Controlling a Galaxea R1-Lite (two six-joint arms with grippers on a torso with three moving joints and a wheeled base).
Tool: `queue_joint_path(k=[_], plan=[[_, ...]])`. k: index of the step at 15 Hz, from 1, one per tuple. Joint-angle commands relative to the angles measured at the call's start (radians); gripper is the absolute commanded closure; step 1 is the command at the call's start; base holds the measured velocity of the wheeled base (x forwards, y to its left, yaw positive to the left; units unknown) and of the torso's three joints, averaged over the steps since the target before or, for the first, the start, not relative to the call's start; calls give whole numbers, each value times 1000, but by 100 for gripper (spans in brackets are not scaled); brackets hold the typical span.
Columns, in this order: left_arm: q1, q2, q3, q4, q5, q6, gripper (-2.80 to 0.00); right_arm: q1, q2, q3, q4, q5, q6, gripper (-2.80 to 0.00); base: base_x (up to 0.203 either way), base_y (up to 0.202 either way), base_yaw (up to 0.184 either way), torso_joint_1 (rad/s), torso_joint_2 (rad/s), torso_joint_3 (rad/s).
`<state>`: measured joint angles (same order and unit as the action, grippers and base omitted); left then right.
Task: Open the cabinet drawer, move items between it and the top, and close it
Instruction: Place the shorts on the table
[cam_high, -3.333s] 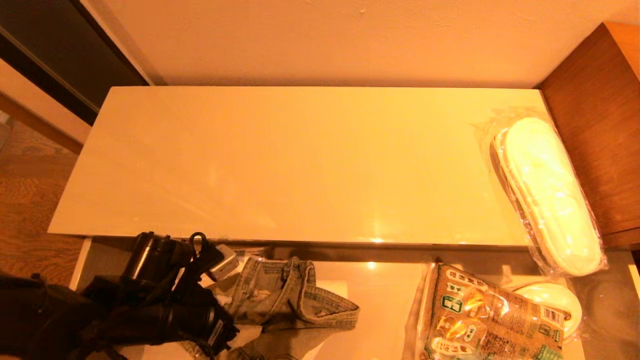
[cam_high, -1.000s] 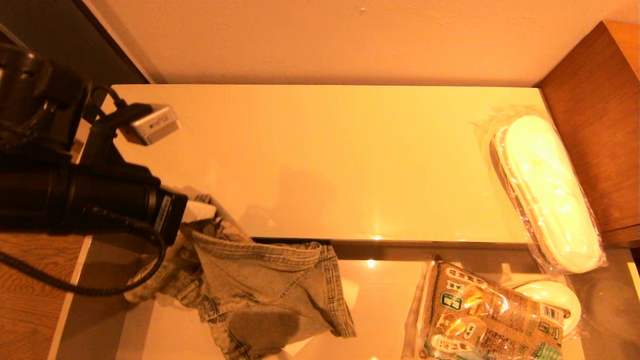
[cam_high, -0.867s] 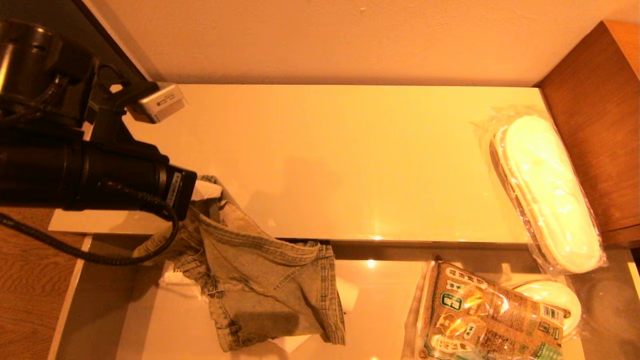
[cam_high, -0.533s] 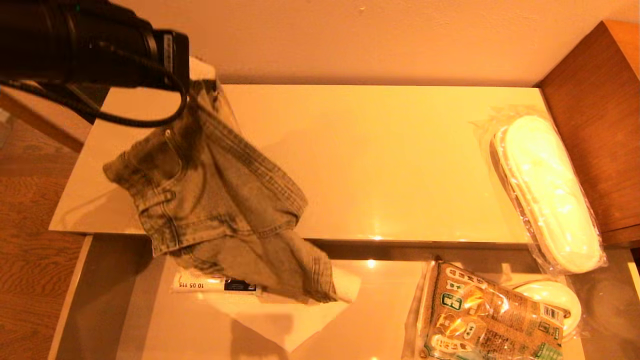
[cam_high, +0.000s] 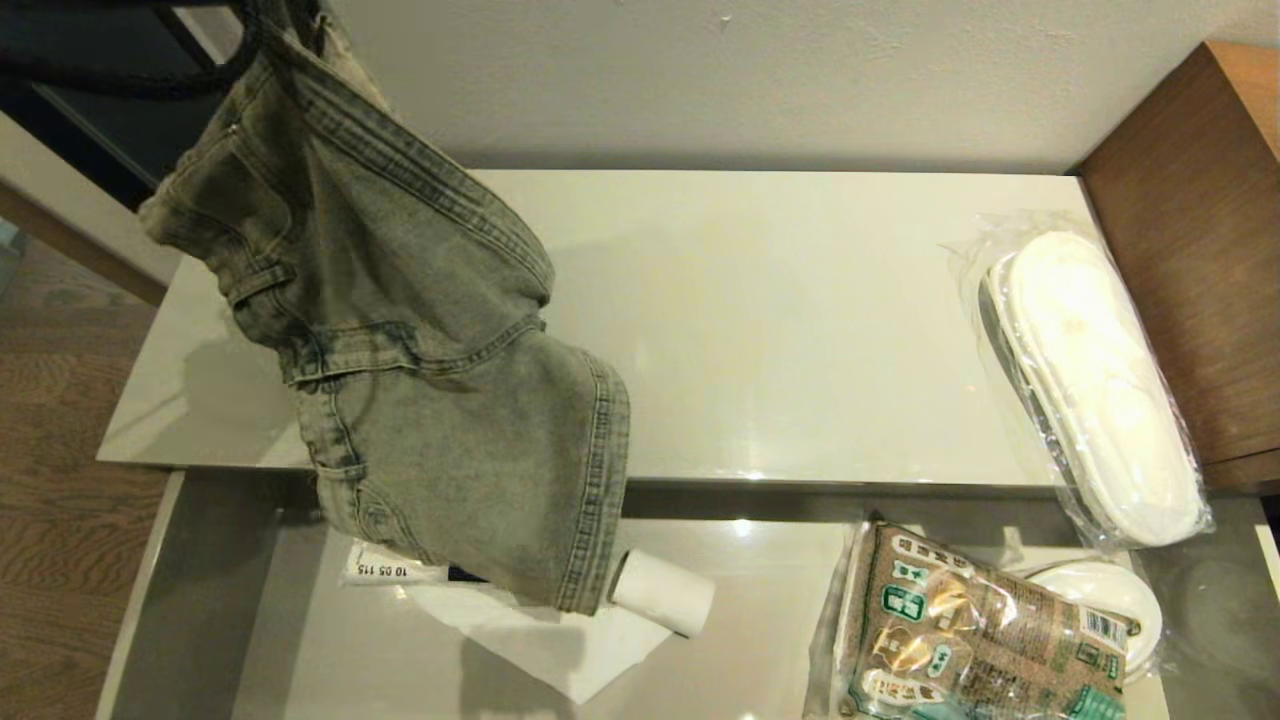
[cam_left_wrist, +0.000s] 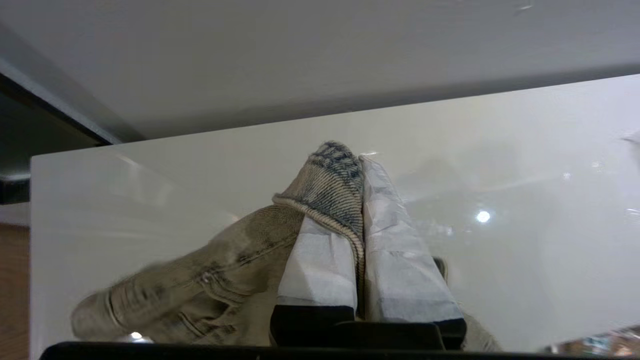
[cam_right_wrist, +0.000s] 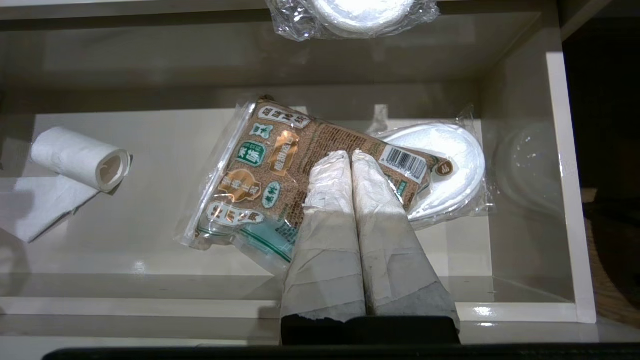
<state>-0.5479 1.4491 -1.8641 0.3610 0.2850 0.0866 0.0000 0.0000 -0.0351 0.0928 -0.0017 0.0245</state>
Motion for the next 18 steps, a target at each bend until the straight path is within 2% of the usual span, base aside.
queue_joint_path(k=[1,3,5,7,8,10,11,13,15,16,18], plan=[[-40,-84,64,-37,7,-1,0,0,-2,0,1,0,0,0,0,0,0,0,0,0],[-51,-91,127,-227,11,15,0,0,-2,0,1,0,0,0,0,0,0,0,0,0],[-53,-64,148,-418,12,64,0,0,-2,0,1,0,0,0,0,0,0,0,0,0],[-54,8,143,-538,26,102,0,0,-2,0,1,0,0,0,0,0,0,0,0,0],[-55,42,133,-561,33,110,0,0,-2,0,1,0,0,0,0,0,0,0,0,0],[-55,87,118,-571,47,108,0,0,-2,0,1,0,0,0,0,0,0,0,0,0],[-58,88,162,-567,66,103,0,0,-2,0,1,0,0,0,0,0,0,0,0,0],[-72,77,335,-560,88,78,0,0,-2,0,1,0,0,0,0,0,0,0,0,0],[-82,64,426,-541,102,45,0,0,-2,0,1,0,0,0,0,0,0,0,0,0],[-80,64,485,-471,101,16,0,0,-2,0,1,0,0,0,0,0,0,0,0,0],[-76,78,577,-253,93,-109,0,0,-2,0,1,0,0,0,0,0,0,0,0,0]])
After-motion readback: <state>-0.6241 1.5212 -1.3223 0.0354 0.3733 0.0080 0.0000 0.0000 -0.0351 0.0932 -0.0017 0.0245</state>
